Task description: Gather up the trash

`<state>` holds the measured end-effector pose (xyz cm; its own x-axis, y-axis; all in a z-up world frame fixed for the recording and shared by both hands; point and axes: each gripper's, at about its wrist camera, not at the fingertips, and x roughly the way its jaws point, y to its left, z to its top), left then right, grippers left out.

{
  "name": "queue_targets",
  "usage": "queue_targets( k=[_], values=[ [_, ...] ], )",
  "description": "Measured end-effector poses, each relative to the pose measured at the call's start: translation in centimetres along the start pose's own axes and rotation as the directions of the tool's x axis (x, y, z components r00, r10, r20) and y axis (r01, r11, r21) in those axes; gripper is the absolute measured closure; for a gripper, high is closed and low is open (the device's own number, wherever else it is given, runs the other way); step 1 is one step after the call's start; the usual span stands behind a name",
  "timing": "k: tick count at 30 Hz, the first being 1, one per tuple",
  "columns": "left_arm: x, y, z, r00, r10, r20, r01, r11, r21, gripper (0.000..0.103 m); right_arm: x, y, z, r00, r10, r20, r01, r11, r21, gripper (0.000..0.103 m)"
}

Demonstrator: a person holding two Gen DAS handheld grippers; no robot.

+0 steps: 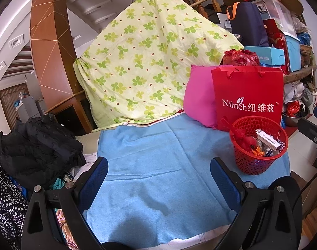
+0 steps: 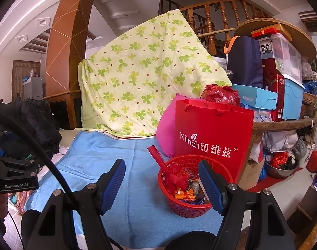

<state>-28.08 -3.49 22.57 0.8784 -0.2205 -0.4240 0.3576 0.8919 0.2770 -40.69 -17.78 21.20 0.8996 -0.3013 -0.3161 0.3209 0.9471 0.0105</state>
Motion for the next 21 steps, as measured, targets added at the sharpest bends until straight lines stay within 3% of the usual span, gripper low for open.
queue_targets(
  k=[21],
  values=[
    [0.06,-0.33,-0.30,1.000,-0.005,-0.001,0.005,1.000,0.001,0.005,0.25,-0.54,0.21,1.000,0.001,0.001,-0.001,1.000,-0.001,0.027]
  ],
)
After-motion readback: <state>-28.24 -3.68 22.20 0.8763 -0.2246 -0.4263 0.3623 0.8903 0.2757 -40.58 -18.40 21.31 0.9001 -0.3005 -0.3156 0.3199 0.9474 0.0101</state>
